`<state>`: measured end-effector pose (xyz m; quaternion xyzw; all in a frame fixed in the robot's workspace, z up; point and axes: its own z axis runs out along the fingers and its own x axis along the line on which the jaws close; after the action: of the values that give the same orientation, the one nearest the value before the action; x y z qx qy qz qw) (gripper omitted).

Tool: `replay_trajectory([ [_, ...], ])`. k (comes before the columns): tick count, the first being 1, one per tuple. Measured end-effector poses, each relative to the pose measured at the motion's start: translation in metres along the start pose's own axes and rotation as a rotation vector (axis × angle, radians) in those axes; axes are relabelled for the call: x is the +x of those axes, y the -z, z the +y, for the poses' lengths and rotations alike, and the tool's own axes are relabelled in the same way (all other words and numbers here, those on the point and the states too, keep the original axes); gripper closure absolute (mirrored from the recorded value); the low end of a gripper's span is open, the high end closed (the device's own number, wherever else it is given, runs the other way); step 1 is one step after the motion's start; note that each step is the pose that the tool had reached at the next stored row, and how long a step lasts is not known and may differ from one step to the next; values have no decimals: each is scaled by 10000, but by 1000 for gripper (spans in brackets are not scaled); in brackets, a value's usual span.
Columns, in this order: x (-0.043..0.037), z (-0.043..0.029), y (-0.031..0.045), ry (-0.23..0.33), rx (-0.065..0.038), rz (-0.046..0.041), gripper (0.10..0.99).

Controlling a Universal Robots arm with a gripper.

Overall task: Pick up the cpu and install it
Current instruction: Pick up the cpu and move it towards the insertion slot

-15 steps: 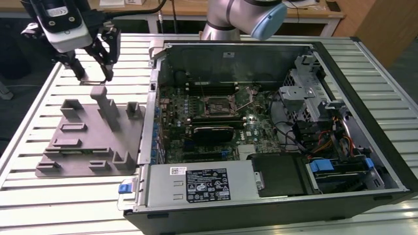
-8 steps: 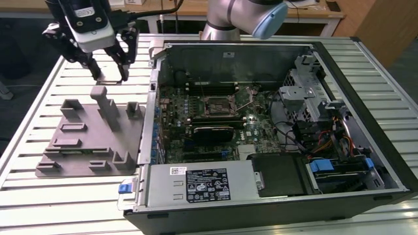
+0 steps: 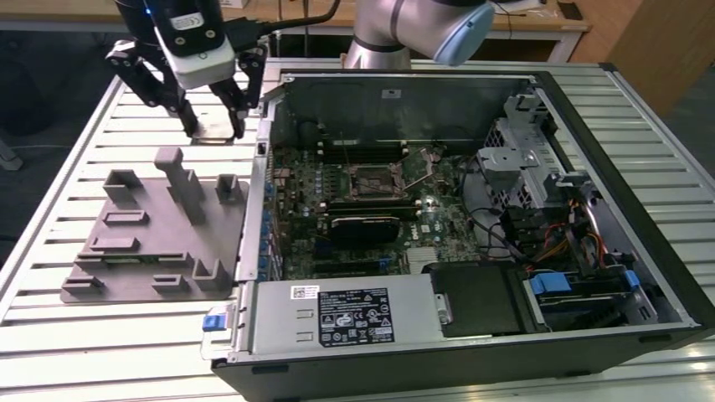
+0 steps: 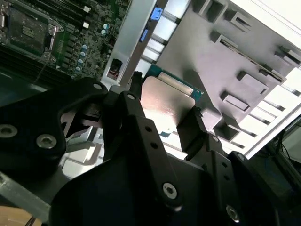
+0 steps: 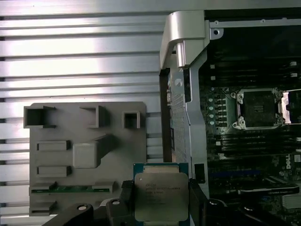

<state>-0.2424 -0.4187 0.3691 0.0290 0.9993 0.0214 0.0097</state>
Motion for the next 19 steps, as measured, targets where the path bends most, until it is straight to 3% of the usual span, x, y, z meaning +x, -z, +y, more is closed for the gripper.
replay_trajectory([
  [19, -514, 31, -11, -2, 2, 34, 541],
])
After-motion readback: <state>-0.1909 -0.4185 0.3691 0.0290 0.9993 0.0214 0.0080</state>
